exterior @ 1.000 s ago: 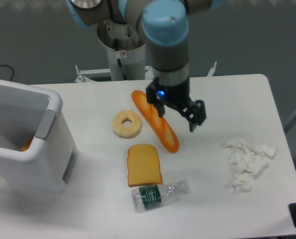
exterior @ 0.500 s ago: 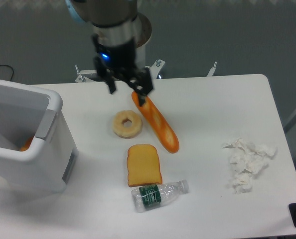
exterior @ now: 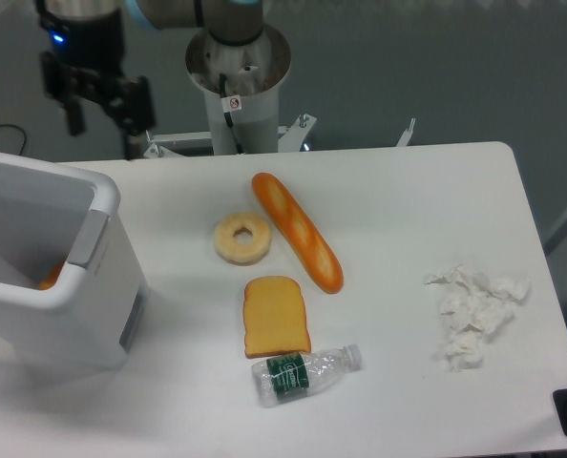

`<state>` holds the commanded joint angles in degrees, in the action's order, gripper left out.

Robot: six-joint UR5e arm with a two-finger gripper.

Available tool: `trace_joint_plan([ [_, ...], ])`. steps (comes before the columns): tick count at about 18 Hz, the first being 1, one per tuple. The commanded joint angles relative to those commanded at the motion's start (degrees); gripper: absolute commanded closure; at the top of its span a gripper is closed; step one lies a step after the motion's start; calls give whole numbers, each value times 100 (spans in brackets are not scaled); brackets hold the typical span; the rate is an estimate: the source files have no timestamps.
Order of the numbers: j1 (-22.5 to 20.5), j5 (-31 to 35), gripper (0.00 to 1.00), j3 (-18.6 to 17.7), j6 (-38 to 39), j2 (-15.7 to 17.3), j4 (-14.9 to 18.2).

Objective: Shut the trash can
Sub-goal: 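Raise the gripper and move it toward the open white trash can lid, then position the gripper above the raised lid of the trash can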

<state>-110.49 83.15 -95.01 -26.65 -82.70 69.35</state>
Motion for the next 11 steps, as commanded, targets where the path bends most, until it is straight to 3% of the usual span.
trace_joint_plan([
  [5, 712, -35, 0, 9, 615, -141, -289],
  [11, 1082, -35, 0, 79, 1003, -457, -799],
])
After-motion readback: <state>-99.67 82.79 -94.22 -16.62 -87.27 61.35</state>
